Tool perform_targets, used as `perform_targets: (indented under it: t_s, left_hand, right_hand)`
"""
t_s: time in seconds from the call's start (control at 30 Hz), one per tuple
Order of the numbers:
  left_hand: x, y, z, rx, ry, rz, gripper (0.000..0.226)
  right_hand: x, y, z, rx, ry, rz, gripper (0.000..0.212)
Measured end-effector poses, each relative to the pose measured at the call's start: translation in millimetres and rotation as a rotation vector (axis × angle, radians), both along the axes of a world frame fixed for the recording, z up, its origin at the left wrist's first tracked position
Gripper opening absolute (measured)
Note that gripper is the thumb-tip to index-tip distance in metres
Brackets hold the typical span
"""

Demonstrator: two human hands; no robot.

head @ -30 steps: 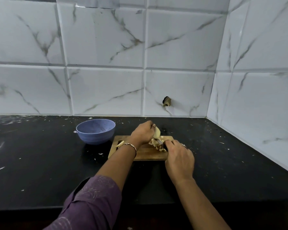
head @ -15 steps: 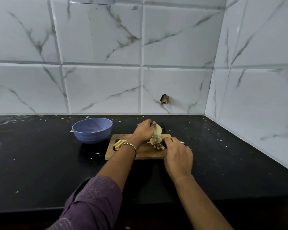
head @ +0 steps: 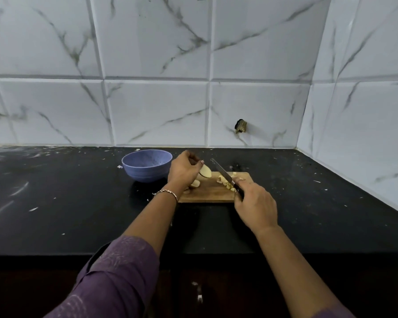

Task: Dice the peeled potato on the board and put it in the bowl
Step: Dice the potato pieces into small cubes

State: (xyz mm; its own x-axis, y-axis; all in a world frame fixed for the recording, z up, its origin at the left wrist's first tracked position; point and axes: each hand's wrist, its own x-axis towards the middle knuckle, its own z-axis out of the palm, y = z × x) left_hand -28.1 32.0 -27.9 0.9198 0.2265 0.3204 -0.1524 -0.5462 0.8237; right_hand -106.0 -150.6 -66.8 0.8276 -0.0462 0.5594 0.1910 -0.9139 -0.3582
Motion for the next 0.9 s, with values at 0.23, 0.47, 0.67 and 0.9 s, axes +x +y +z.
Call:
perform_targets:
  t_s: [0.23, 0.47, 0.67, 0.9]
  left_hand:
    - [-21.6, -6.8, -16.4, 0.142, 0.027, 0.042, 0.015]
    - [-25.9, -19.8, -18.0, 0.235, 0.020, 0.073, 0.023]
    - [-20.2, -19.6, -19.6, 0.472, -0.022, 0.104, 0.027]
    - [-14.4, -2.0, -23.2, 0.621, 0.017, 0.126, 0.033]
  right_hand:
    - [-11.4, 1.6, -4.6, -0.135, 0.043, 0.029, 0.040]
    - [-6.7, 2.0, -8.9, -0.182, 0.034, -0.051, 0.044]
    - [-0.1, 3.4, -8.7, -0.198, 0.049, -0.078, 0.046]
    - [3.9, 3.5, -10.0, -0.180, 0.027, -0.093, 0.044]
